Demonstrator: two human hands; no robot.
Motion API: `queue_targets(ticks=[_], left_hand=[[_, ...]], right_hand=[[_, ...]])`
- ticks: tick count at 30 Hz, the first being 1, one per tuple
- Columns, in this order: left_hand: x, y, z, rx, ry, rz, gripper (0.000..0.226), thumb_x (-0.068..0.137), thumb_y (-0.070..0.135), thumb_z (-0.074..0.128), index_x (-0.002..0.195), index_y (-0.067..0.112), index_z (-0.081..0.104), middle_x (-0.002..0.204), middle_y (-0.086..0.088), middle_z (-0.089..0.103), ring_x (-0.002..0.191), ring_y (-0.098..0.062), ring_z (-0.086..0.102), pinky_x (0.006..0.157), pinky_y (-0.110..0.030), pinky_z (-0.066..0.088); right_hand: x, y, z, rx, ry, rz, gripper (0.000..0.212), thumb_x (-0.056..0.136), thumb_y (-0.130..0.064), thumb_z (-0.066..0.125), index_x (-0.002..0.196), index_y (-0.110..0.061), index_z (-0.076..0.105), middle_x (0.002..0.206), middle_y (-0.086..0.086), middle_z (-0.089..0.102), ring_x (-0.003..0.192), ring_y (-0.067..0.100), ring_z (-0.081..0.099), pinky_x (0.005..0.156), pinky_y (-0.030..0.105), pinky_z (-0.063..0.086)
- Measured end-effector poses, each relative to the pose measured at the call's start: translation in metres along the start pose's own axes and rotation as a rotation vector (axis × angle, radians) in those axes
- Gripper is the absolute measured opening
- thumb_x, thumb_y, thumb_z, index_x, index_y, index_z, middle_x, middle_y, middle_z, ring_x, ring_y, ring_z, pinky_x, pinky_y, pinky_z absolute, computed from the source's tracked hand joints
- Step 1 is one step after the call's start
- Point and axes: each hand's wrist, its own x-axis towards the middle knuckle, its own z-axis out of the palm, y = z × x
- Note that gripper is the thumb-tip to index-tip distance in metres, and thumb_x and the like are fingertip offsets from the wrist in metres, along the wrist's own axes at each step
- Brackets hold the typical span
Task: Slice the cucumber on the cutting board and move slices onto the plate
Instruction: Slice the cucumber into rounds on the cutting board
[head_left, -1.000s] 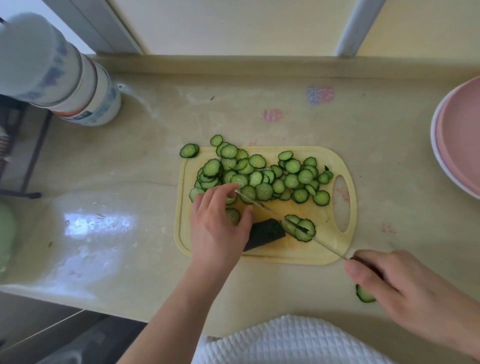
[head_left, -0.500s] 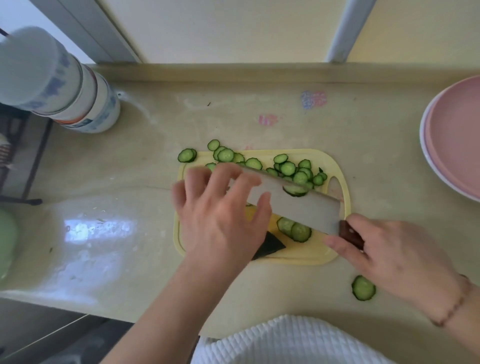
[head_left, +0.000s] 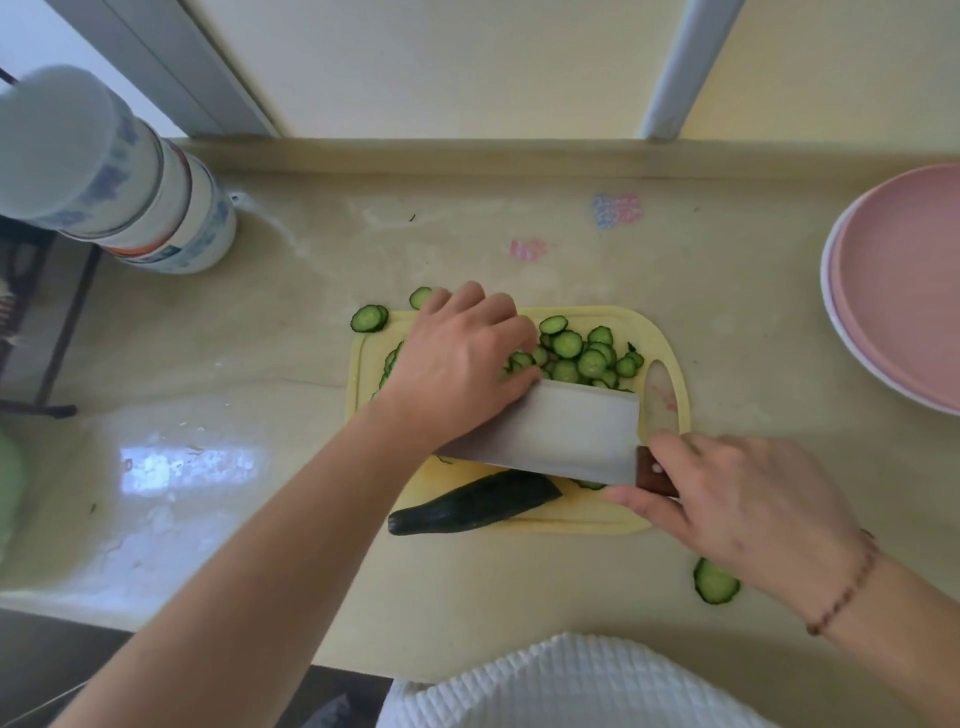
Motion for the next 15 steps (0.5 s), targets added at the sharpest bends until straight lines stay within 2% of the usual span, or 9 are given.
queue_targets(ticks=[3,6,8,10,13,15], left_hand=[[-0.003,-0.025,0.006,0.075,0.100,0.016,0.011,0.079,0.016,0.077,0.088,0.013,0.072,0.086,-0.005,0.064,0.077,-0.030,0.055,0.067,-0.038,0.040],[-0.009,-0.035,0.005,0.019,0.185,-0.153,0.003,0.088,0.009,0.070,0.091,0.008,0.071,0.088,-0.007,0.063,0.077,-0.031,0.056,0.067,-0.040,0.046],[-0.015,-0.026,0.001,-0.110,0.280,-0.311,0.004,0.091,0.007,0.067,0.092,0.006,0.071,0.087,-0.006,0.063,0.078,-0.025,0.057,0.066,-0.035,0.047],[-0.020,-0.007,0.000,-0.221,0.295,-0.386,0.006,0.093,0.008,0.064,0.092,0.006,0.069,0.083,-0.001,0.062,0.074,-0.018,0.057,0.061,-0.029,0.049],[-0.023,0.029,-0.003,-0.272,0.048,-0.301,0.009,0.095,0.020,0.064,0.090,0.013,0.068,0.078,0.006,0.060,0.068,-0.014,0.058,0.055,-0.031,0.052],[-0.020,0.054,-0.008,-0.207,-0.201,-0.284,0.021,0.096,0.038,0.063,0.093,0.018,0.065,0.081,0.007,0.060,0.073,-0.015,0.059,0.061,-0.028,0.049]], right_hand=[[-0.008,0.008,0.000,-0.018,-0.002,0.001,0.058,0.090,-0.068,0.028,0.069,-0.019,0.050,0.046,-0.005,0.048,0.032,0.020,0.046,0.037,0.020,0.023],[-0.027,0.024,0.000,-0.014,0.008,0.056,0.058,0.089,-0.071,0.029,0.072,-0.020,0.051,0.052,-0.003,0.055,0.039,0.027,0.055,0.037,0.024,0.031],[-0.042,0.037,0.000,0.038,0.039,0.163,0.057,0.087,-0.077,0.027,0.075,-0.024,0.047,0.055,0.000,0.057,0.046,0.031,0.059,0.037,0.033,0.041],[-0.055,0.048,0.000,0.089,0.083,0.310,0.059,0.084,-0.081,0.026,0.073,-0.025,0.042,0.052,0.001,0.055,0.046,0.032,0.059,0.038,0.039,0.045],[-0.064,0.058,-0.001,0.101,0.110,0.475,0.062,0.082,-0.083,0.023,0.066,-0.024,0.035,0.045,-0.004,0.045,0.040,0.030,0.054,0.037,0.041,0.045],[-0.061,0.059,-0.003,0.095,0.098,0.509,0.060,0.084,-0.079,0.027,0.062,-0.024,0.032,0.042,-0.008,0.034,0.037,0.029,0.049,0.035,0.039,0.044]])
